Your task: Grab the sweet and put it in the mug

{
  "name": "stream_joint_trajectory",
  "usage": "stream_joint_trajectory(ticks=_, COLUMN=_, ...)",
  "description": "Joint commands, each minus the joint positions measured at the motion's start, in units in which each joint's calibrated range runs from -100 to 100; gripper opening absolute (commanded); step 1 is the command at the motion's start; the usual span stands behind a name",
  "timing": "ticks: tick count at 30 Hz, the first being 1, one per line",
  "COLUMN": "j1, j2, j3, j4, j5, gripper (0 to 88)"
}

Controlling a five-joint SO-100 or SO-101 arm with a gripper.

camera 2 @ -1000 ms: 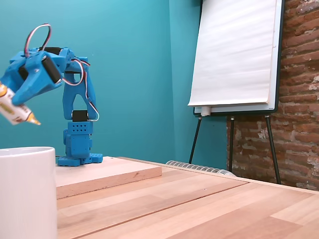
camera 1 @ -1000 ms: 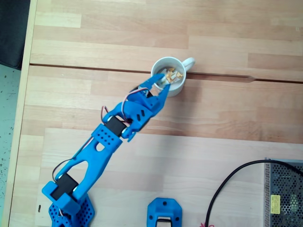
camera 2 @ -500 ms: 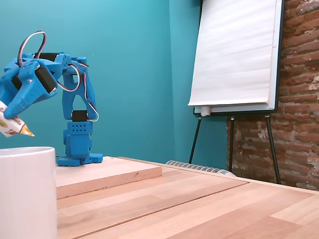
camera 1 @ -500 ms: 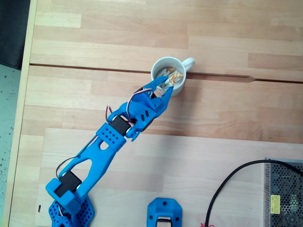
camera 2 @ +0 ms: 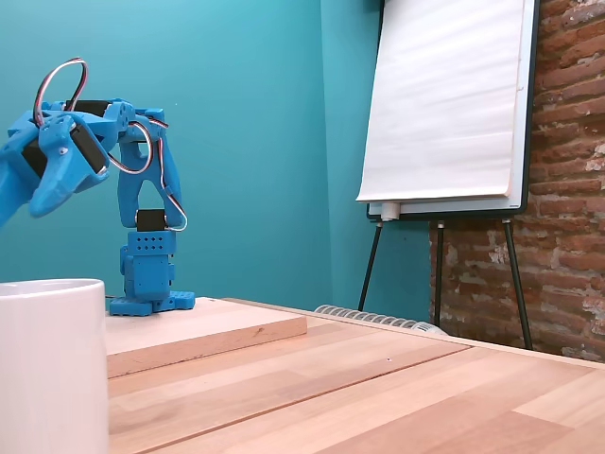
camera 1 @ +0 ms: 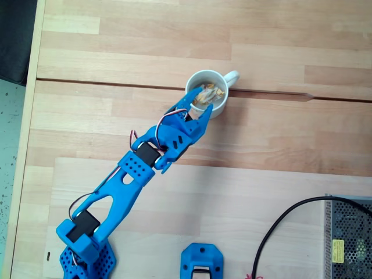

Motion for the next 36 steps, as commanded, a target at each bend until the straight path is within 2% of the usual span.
stream_joint_trajectory(ticks=1, j1=0.4, j2=-1.2, j3=-3.0, j4=-1.1, j5=-0.1, gripper=24.4)
stream_joint_trajectory(ticks=4, j1=0.4, j2=-1.2, j3=-2.9, j4=-0.9, j5=-0.1, gripper=26.7)
stream_joint_trajectory(ticks=7, j1=0.4, j2=-1.2, j3=-2.9, j4=-0.7, j5=-0.1, gripper=25.1)
stream_joint_trajectory(ticks=13, j1=0.4, j2=-1.4, j3=-1.2, j4=-0.5, j5=-0.3, gripper=11.3)
stream_joint_trajectory(ticks=17, j1=0.3, j2=-2.6, j3=3.4, j4=-0.5, j5=-2.3, gripper=2.4)
stream_joint_trajectory(ticks=26, j1=-1.4, j2=-7.4, j3=9.3, j4=1.3, j5=-7.8, gripper=3.3)
stream_joint_trajectory(ticks=32, j1=-4.9, j2=-24.5, j3=24.3, j4=9.1, j5=-8.7, gripper=3.5)
stream_joint_trajectory(ticks=36, j1=-8.2, j2=-36.8, j3=38.0, j4=10.5, j5=-9.0, gripper=3.6)
